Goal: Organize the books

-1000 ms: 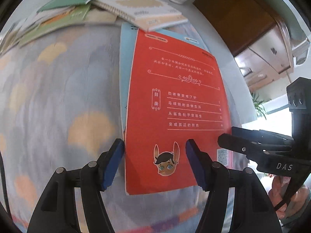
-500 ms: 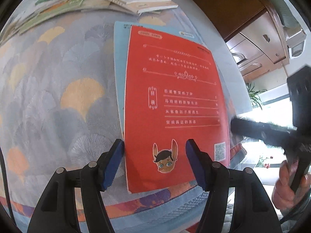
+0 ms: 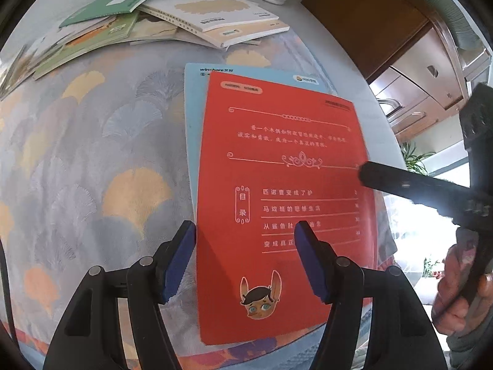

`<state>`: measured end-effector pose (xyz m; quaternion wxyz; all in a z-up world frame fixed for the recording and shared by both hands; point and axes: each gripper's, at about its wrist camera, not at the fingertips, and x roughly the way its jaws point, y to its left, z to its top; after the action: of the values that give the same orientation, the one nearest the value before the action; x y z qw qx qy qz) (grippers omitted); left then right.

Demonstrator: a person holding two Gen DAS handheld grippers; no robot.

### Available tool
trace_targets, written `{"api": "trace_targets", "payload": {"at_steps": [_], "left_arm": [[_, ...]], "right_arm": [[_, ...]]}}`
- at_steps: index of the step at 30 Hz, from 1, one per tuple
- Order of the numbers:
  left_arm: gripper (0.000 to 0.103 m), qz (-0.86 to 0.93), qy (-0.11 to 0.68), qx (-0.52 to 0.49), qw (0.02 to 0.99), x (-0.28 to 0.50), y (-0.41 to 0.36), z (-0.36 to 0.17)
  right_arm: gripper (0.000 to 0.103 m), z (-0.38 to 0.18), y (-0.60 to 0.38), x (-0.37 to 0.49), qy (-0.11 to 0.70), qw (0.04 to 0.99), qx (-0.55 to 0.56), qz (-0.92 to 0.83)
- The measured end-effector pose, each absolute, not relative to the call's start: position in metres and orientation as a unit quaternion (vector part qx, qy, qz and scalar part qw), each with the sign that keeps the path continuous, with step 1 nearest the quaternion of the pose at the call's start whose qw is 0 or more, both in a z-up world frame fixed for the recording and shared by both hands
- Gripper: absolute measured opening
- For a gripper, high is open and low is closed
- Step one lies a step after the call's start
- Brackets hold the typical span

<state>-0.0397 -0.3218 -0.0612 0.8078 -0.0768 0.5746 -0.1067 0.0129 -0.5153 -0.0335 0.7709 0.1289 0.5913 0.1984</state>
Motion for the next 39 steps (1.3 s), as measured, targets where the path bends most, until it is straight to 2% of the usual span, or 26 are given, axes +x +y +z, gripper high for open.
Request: {"api": "trace_targets", "payload": {"at_steps": [5,8,9,10,13,17,21,25,29,31,36,39], "left_arm": [[0.064,-0.123,0.578,-0.106,0.8,-0.04,-0.314,-0.065],[0.064,-0.13,0.579,-0.12,0.796,-0.038,-0.314,-0.066],[0.064,-0.134,0.577,-0.12,0.796,-0.038,-0.313,-0.067],[0.064,-0.137,0.578,-0.122,0.795,-0.038,-0.311,-0.067],[0.064,-0.139,0.58,-0.131,0.792,-0.04,-0.301,-0.066],[0.064,-0.158,0.582,-0.131,0.787,-0.04,-0.294,-0.062],[0.064,-0.191,0.579,-0.124,0.783,-0.039,-0.303,-0.06],[0.064,-0.183,0.571,-0.077,0.797,-0.036,-0.318,-0.058],[0.065,-0.18,0.569,-0.076,0.798,-0.03,-0.321,-0.057],[0.07,-0.184,0.567,-0.078,0.799,-0.028,-0.323,-0.056],[0.07,-0.186,0.563,-0.064,0.802,-0.03,-0.326,-0.057],[0.07,-0.175,0.565,-0.073,0.803,-0.031,-0.312,-0.058]], "right_arm": [[0.06,-0.033,-0.553,0.003,0.576,0.732,0.26,0.253],[0.06,-0.05,-0.552,0.0,0.551,0.631,0.423,0.344],[0.059,-0.053,-0.542,-0.001,0.558,0.627,0.424,0.342],[0.055,-0.051,-0.532,-0.001,0.566,0.638,0.4,0.336],[0.054,-0.038,-0.508,-0.002,0.587,0.684,0.307,0.307],[0.054,-0.034,-0.536,-0.003,0.583,0.737,0.27,0.21],[0.052,-0.052,-0.552,0.0,0.6,0.741,0.261,0.15],[0.051,-0.05,-0.534,0.007,0.591,0.756,0.234,0.155],[0.052,-0.057,-0.528,0.01,0.595,0.757,0.215,0.164],[0.052,-0.057,-0.526,0.011,0.596,0.756,0.209,0.17],[0.052,-0.055,-0.552,0.005,0.6,0.739,0.25,0.175],[0.052,-0.034,-0.552,0.0,0.58,0.743,0.265,0.205]]}}
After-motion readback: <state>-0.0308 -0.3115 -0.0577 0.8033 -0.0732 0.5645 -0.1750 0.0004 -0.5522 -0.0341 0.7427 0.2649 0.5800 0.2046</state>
